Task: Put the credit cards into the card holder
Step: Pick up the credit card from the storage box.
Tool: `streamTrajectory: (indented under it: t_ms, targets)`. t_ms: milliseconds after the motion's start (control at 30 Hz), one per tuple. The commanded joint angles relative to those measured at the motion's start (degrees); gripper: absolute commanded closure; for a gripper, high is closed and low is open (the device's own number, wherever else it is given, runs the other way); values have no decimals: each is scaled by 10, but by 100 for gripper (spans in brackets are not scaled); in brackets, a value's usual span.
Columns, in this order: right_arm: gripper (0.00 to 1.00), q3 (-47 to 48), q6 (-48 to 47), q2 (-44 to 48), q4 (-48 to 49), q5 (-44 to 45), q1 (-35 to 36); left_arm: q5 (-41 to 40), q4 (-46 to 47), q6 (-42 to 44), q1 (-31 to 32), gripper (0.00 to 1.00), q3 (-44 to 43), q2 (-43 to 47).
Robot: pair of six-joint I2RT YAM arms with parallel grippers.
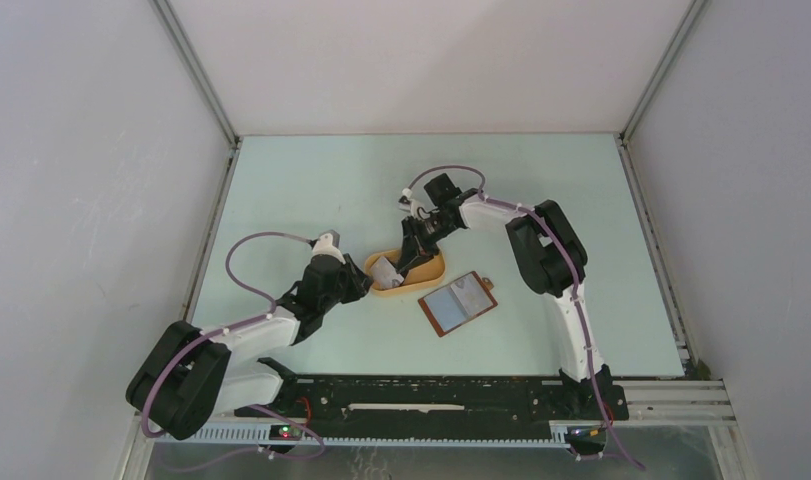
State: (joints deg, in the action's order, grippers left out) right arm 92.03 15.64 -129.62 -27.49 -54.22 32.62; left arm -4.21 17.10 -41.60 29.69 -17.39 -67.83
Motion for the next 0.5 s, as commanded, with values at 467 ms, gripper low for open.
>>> streamTrajectory:
  t_ms: [467]
  targets:
    - [97,-11,-20,61,-5,12,-21,3,-15,6,1,73,-24,19]
